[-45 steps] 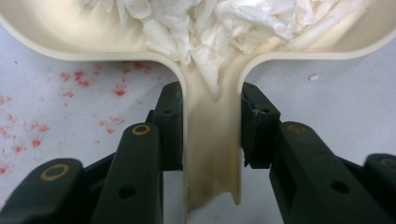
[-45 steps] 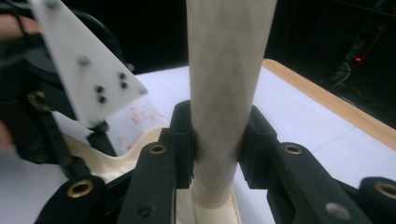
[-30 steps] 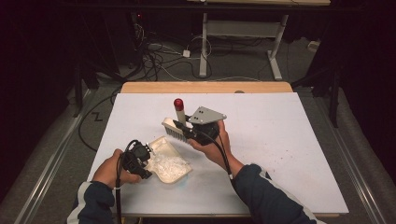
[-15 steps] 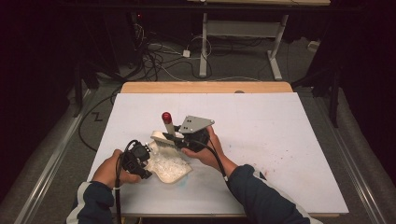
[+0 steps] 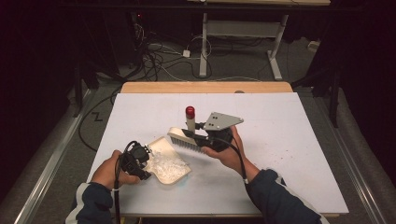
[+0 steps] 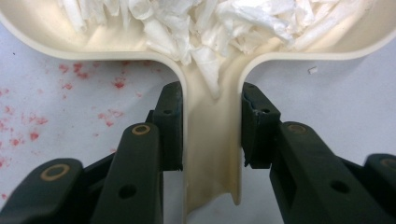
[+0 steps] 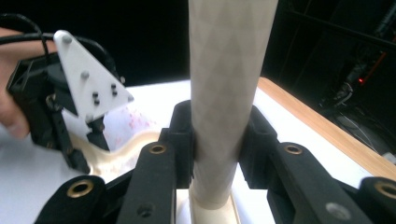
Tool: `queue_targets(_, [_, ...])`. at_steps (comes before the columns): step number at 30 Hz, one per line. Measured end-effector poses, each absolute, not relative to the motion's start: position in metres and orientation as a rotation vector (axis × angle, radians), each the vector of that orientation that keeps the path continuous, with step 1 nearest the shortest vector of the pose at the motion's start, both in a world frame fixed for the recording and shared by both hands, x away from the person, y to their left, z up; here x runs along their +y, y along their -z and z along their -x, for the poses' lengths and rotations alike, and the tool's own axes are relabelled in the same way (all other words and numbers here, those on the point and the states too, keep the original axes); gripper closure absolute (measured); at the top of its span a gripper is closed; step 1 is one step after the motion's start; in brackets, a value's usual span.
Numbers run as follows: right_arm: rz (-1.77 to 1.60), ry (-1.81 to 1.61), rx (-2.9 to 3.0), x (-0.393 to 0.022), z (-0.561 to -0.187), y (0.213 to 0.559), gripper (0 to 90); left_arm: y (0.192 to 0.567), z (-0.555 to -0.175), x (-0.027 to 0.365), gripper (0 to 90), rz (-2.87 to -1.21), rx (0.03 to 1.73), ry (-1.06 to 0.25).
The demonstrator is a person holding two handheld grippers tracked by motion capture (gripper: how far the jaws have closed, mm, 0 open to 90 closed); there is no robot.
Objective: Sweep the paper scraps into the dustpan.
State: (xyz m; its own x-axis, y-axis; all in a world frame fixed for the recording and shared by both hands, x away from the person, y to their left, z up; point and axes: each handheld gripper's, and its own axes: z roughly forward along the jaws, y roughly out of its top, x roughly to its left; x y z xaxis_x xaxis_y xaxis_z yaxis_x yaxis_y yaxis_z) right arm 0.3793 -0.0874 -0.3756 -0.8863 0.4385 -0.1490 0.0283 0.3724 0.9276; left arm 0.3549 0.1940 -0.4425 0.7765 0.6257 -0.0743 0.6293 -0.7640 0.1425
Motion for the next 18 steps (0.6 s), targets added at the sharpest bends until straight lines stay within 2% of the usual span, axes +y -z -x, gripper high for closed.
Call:
queue_targets(5, [-0.452,-1.461,2.321,-0.111,-0.367,0.376,71.4,0.442,-0.355,0.193,63.4,-2.812,1.001,0.03])
queue_targets(9, [-0.487,-1.431,2.373,-0.114,-0.355,0.382,71.4,0.442,-0.355,0.193,63.4,-2.816,1.005,0.03])
queue_targets(18, [-0.397,-1.452,2.423,-0.075,-0.332,0.389,71.4,0.443,-0.355,0.191,63.3,-2.814,1.008,0.024])
